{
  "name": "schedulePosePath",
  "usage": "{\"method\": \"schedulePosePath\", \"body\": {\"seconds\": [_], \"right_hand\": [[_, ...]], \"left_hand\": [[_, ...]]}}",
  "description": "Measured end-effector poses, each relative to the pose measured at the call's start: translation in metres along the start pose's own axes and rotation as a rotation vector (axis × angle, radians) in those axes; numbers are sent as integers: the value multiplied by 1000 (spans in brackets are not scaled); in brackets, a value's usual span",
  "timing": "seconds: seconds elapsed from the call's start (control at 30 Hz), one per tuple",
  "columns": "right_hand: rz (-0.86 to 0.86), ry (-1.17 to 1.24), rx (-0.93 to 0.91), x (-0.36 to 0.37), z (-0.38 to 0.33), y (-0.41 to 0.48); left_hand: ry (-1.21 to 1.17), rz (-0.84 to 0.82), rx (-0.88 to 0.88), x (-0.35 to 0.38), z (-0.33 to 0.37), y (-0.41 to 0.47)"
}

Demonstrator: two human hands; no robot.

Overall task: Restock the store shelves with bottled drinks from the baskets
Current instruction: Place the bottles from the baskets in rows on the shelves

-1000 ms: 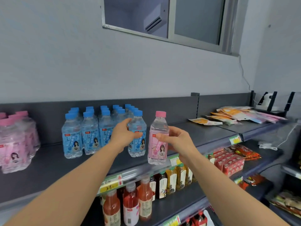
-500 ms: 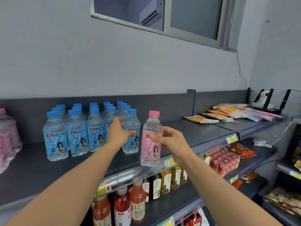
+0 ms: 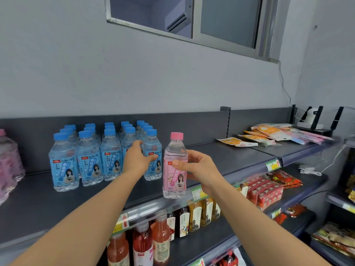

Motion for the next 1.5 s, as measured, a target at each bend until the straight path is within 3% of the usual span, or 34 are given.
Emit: {"method": "schedulePosePath", "body": {"seconds": [0.37,0.7,0.93,1.03,1.23,1.5], "right_hand": [[-24,17,-28,22,1,0],[-130,56,-20,97,5,-8],[-276,62,-15,186,8,-31],[-332,-45,-71,227,6,-39],[-342,-217,-272,318,-14,-46],[-338,-319,-236,420,-10,-35]], "left_hand": [[115,-36,51,-18,-2,-19],[-162,-473,162,-89,-26,-101],[-256,-216,37,-160,-76,-124],[-251,-152,24,-190,-101,-131],[-204,-91,-37,-250,-162,-135],[-139,-39,-99,-316,-235,-132]]}}
Point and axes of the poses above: each hand's wrist, its own y-axis towards the middle knuckle, its own x-axis out of the palm, z = x × y, the point moved 5 cm from there along y, towards the middle knuckle, and after that the axes turned 15 degrees about y, right-handed, at the moved point
